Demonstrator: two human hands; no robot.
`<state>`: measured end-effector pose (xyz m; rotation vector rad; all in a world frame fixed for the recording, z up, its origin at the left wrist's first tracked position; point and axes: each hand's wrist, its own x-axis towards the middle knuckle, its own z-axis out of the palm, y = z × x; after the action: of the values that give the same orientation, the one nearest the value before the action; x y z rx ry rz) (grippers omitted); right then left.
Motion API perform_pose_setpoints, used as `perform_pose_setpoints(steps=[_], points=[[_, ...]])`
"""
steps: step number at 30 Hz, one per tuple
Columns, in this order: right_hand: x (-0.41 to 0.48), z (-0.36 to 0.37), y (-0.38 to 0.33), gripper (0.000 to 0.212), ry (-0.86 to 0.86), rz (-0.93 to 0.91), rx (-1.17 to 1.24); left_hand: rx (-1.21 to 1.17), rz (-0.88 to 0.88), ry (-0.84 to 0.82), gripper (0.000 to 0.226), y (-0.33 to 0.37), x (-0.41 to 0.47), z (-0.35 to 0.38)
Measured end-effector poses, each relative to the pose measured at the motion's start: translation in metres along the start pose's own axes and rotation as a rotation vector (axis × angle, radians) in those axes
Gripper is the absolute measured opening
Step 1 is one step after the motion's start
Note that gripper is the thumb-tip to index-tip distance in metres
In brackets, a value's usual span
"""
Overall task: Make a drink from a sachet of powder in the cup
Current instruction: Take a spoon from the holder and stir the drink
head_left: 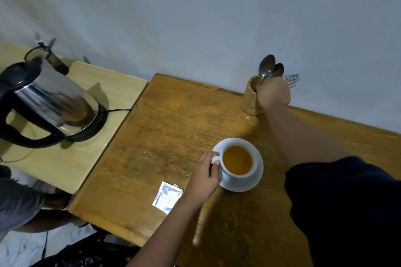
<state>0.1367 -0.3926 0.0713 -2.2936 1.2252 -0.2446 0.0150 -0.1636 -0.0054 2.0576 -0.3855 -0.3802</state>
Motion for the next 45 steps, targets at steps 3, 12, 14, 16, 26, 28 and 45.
perform_pose_setpoints(steps=[3,12,14,16,26,28,45], points=[[-0.007,-0.006,0.005,0.021,0.047,-0.073,0.129,-0.005,-0.012,-0.011,0.025,0.002,0.0,-0.001],[-0.04,-0.085,-0.01,0.023,0.067,-0.52,0.296,-0.029,-0.083,-0.069,0.023,0.015,-0.002,-0.007],[-0.055,-0.102,-0.008,0.023,-0.027,-0.622,0.182,-0.047,-0.099,-0.082,0.021,0.015,-0.003,-0.008],[-0.07,-0.114,0.001,0.021,-0.134,-0.709,0.027,-0.055,-0.099,-0.101,0.019,0.015,-0.002,-0.009],[-0.117,-0.144,0.043,0.017,-0.606,-0.547,-0.272,-0.076,-0.153,-0.205,0.016,0.02,0.002,-0.018],[-0.125,-0.146,0.045,0.016,-0.647,-0.509,-0.267,-0.072,-0.157,-0.213,0.016,0.018,0.003,-0.018],[-0.15,-0.101,0.047,0.006,-0.619,-0.475,0.109,0.012,-0.181,-0.223,0.028,0.022,0.008,-0.022]])
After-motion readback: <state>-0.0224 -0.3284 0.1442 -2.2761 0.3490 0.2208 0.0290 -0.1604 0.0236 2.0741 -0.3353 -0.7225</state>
